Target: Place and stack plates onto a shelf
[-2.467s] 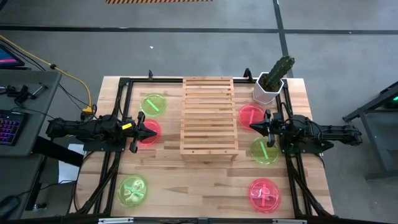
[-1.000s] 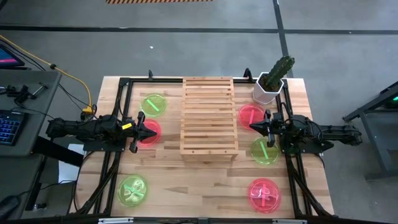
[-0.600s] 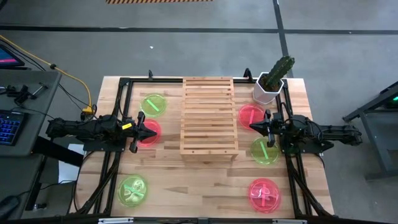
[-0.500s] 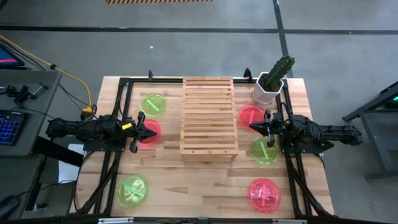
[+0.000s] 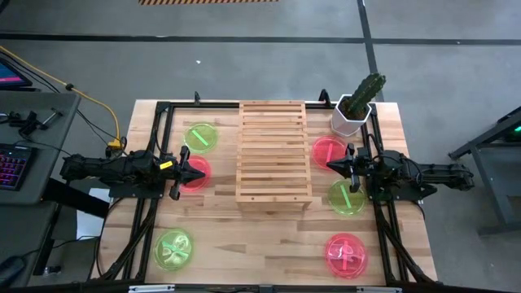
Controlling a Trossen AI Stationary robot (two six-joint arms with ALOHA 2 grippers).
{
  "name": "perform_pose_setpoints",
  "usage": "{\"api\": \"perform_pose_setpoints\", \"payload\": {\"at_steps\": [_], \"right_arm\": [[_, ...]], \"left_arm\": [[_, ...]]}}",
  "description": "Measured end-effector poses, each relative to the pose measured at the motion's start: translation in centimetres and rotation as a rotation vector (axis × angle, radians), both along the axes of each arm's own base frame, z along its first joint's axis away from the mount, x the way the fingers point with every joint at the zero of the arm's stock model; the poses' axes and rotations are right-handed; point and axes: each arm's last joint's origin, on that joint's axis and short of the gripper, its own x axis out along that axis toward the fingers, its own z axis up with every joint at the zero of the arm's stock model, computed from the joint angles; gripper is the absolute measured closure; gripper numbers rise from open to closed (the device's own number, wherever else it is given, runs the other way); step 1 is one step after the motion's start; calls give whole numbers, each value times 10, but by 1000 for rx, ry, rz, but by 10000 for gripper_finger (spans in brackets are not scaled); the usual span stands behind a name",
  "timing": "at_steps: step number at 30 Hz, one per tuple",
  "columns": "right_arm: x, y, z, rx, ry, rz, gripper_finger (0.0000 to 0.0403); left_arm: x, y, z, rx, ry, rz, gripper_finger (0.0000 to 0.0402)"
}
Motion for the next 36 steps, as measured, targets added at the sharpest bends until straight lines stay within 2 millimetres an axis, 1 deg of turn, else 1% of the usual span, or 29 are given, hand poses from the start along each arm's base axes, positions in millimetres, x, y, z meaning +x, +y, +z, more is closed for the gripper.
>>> {"api": "perform_pose_setpoints", "payload": {"at_steps": [25,28,29,31,33,34,36], "right_arm": [[0,0,0,0,0,0,402],[0,-1,3,16,-31,-17,402],[0,-1,7,76,-80,-17,402],[-3,-1,20,290,-240,-13,402],[-6,-5,31,464,-398,-80,402],[-8,-7,33,526,-454,-131,402],[-9,-10,34,586,-503,-239,402]], "left_arm": [[0,0,0,0,0,0,401],[0,0,0,0,-1,0,401],[0,0,0,0,0,0,401],[0,0,0,0,0,0,401],[0,0,0,0,0,0,401],[0,0,0,0,0,0,401],[0,0,0,0,-1,0,401]]}}
